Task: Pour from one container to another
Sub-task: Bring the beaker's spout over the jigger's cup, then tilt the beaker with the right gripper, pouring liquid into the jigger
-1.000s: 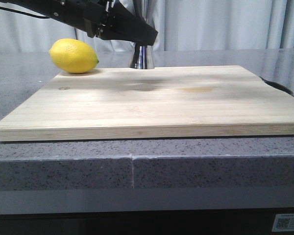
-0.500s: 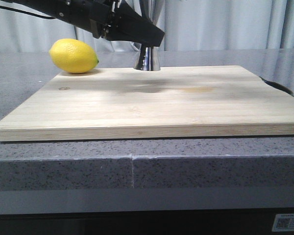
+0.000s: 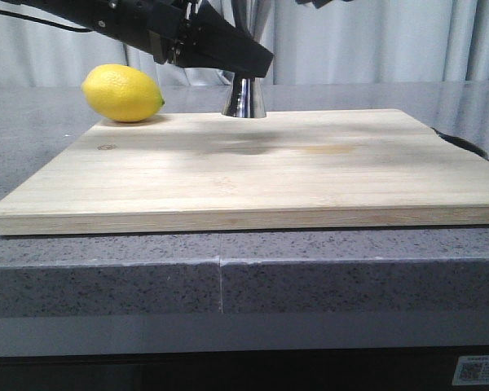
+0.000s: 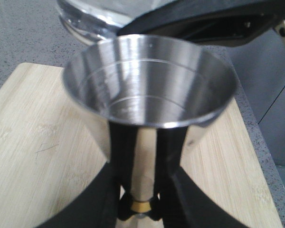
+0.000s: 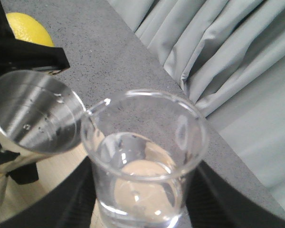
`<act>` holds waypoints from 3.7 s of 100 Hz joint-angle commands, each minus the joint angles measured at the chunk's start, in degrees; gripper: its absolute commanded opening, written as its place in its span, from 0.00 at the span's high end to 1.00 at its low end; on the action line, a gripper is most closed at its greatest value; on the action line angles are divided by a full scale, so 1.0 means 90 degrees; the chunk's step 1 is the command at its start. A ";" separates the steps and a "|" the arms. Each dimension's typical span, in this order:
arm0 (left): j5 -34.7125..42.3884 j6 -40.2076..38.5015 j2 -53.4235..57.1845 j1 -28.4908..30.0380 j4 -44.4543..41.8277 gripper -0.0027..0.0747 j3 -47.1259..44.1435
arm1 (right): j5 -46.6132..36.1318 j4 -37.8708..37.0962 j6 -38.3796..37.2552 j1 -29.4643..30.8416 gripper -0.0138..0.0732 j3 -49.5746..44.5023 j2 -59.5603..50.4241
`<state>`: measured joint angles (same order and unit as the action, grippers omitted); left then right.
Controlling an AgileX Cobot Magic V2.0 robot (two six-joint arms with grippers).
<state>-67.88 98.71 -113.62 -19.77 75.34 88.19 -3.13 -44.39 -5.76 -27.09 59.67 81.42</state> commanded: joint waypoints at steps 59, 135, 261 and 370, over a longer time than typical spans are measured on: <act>-0.0526 -0.0069 0.0446 -0.0166 0.0461 0.91 0.0190 | -0.0319 -0.0277 0.0024 0.0008 0.57 0.0243 -0.0284; -0.0526 -0.0069 0.0446 -0.0166 0.0461 0.91 0.0190 | -0.0319 -0.0647 0.0024 0.0008 0.57 0.0243 -0.0284; -0.0526 -0.0069 0.0446 -0.0192 0.0448 0.91 0.0190 | -0.0330 -0.1529 0.0024 0.0008 0.57 0.0254 -0.0284; -0.0526 -0.0069 0.0446 -0.0192 0.0422 0.91 0.0190 | -0.0271 -0.2245 0.0024 0.0008 0.57 0.0354 -0.0284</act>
<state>-67.90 98.71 -113.62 -20.84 74.85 88.19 -3.13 -63.54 -5.76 -27.09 60.73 81.42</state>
